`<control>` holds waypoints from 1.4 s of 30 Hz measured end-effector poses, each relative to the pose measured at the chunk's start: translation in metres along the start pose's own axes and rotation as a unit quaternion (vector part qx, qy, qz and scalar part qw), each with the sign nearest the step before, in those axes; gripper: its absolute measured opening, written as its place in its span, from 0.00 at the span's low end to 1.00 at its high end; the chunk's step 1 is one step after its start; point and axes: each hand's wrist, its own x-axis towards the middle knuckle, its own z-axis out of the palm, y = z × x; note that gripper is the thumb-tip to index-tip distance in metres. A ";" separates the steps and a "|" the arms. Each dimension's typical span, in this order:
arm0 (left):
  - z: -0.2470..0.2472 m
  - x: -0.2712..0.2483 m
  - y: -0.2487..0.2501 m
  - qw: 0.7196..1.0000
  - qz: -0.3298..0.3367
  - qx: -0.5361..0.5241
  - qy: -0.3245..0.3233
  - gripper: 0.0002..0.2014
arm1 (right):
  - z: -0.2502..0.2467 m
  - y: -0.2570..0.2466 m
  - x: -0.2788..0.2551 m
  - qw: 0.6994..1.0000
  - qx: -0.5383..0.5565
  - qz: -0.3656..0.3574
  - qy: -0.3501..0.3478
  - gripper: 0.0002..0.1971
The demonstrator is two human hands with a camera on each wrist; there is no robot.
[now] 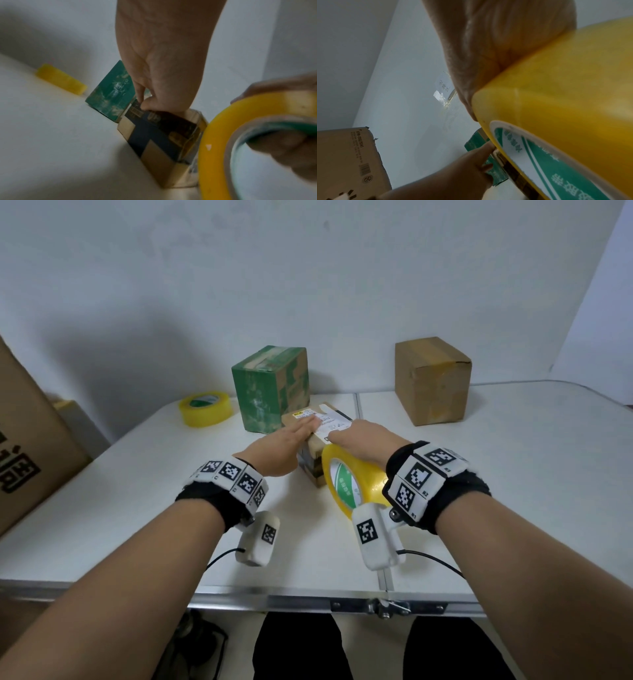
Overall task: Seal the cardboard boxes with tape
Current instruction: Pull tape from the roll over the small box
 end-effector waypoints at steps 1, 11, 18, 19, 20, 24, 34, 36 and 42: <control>-0.003 0.003 0.001 1.000 -0.013 -0.010 -0.006 0.43 | 0.000 0.001 0.001 1.000 0.004 -0.003 0.007 0.16; 0.003 -0.001 0.004 0.999 0.021 -0.036 -0.036 0.45 | 0.003 0.003 0.009 0.999 0.034 0.008 -0.003 0.21; -0.003 0.001 0.011 0.999 0.035 0.024 -0.014 0.40 | 0.000 0.019 0.005 0.981 0.189 0.048 0.002 0.27; -0.004 0.001 0.013 0.999 0.033 0.026 -0.011 0.39 | -0.001 0.021 0.002 0.977 0.206 0.051 -0.001 0.28; -0.004 0.001 0.014 0.999 0.030 0.026 -0.003 0.38 | 0.000 0.024 -0.001 0.972 0.227 0.055 -0.001 0.30; -0.001 -0.002 0.013 0.998 0.013 0.003 0.057 0.34 | 0.001 0.027 -0.007 0.947 0.318 0.029 0.046 0.25; -0.061 -0.007 0.002 0.941 -0.062 -0.332 0.029 0.14 | -0.061 -0.023 -0.016 0.895 0.405 -0.131 0.137 0.21; -0.067 -0.009 0.001 0.923 -0.066 -0.378 0.024 0.13 | -0.072 -0.036 -0.008 0.892 0.403 -0.140 0.151 0.22; -0.062 -0.005 -0.016 0.859 -0.067 -0.499 0.092 0.13 | -0.079 -0.061 0.025 0.914 0.356 -0.123 0.149 0.31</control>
